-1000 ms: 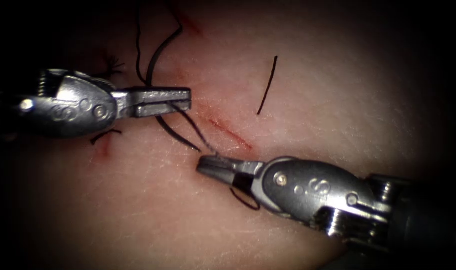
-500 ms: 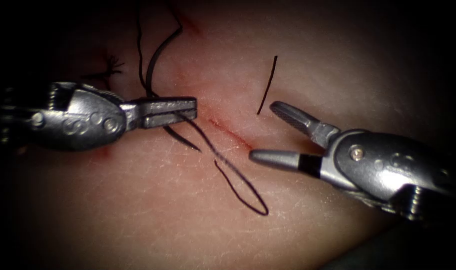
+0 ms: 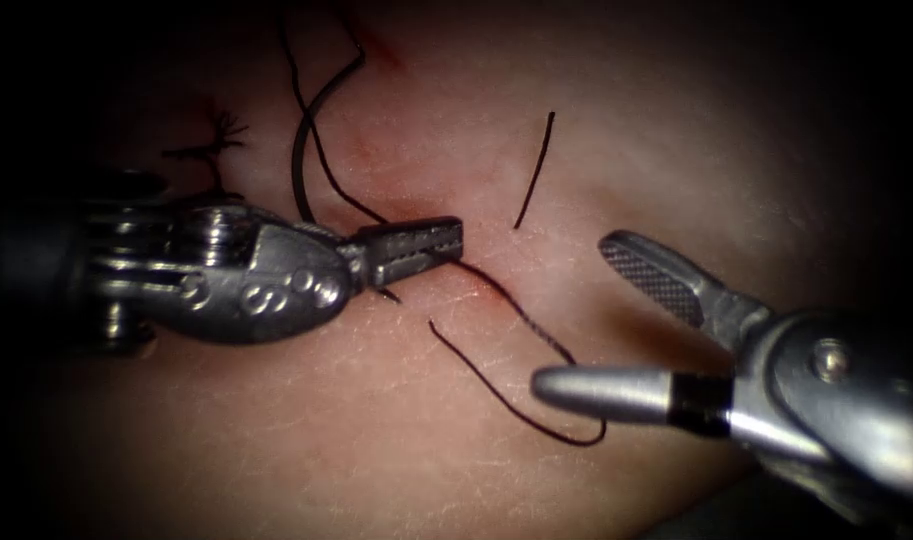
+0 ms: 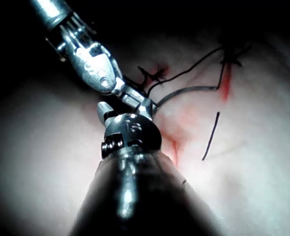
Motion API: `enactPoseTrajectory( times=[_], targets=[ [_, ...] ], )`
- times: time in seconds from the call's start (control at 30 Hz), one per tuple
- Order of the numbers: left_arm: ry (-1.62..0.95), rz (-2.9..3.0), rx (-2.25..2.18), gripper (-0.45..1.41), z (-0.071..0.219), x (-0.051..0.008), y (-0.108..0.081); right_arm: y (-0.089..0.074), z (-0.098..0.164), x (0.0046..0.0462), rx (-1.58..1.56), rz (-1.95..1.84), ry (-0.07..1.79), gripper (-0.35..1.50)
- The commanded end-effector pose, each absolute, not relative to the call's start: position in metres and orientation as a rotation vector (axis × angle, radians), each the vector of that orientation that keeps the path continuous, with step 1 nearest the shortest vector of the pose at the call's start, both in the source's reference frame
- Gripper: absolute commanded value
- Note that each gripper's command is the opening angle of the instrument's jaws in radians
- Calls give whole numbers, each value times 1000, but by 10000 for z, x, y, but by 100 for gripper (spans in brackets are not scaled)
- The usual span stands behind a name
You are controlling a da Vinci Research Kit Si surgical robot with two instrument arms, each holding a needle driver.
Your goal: Wound Closure
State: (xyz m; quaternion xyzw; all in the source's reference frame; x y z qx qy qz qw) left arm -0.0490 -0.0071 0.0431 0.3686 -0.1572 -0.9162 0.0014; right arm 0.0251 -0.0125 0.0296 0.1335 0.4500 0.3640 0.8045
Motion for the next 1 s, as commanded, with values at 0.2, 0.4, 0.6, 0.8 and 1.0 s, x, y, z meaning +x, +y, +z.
enactPoseTrajectory(
  times=[0.2, 0.4, 0.6, 0.8, 1.0],
  targets=[
    [-502, -2875, 1140, -45, 428, -496, -75, -137, 326, 283, 262, 796, 825, 79],
    [-507, -2871, 1125, -45, 425, -497, -80, -133, 333, 294, 231, 815, 797, 66],
    [-510, -2874, 1114, -45, 425, -496, -77, -140, 328, 293, 196, 777, 789, -35],
    [-491, -2852, 1156, -45, 423, -495, -77, -142, 328, 293, 198, 775, 776, -35],
    [-397, -2911, 1315, 132, 416, -486, -65, -138, 326, 279, 184, 784, 778, -35]
  ],
)
